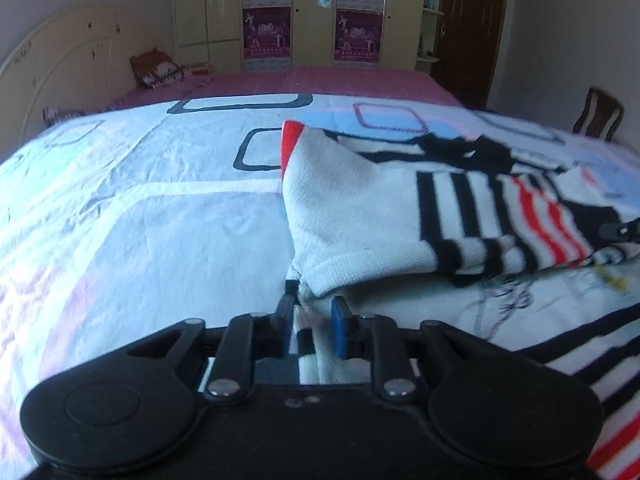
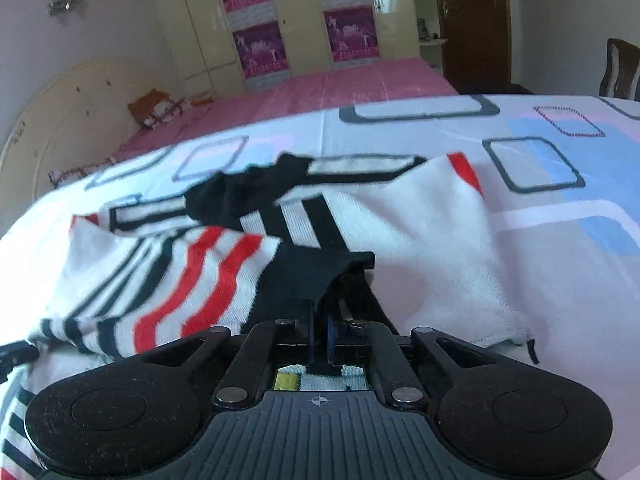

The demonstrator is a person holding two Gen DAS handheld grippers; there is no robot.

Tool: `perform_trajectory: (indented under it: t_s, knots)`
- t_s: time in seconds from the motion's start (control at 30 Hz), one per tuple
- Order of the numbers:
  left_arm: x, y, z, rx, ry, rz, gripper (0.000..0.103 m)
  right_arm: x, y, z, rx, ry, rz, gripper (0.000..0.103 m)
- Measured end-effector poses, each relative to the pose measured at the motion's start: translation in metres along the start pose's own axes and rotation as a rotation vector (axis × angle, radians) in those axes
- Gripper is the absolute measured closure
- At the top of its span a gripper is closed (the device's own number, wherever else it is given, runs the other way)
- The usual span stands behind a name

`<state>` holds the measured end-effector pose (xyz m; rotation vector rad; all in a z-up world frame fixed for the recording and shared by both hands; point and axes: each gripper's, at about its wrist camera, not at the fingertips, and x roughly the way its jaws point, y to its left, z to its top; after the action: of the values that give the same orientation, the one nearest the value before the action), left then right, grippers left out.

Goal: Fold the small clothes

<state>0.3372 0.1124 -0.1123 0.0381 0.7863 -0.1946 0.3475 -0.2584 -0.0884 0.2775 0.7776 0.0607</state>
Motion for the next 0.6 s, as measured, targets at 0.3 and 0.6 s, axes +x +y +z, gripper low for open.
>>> perform_trajectory:
  t_s: [0.3,0.6]
  knots:
    - [0.01,0.003,0.041,-0.084,-0.022,-0.056,0.073,0.01,-0.006,0.014,-0.006,-0.008,-0.01,0.051]
    - [0.095,0.011,0.087,-0.151,0.007,0.018,0.068,0.036,-0.009,0.011,0.026,0.049,0.005,0.062]
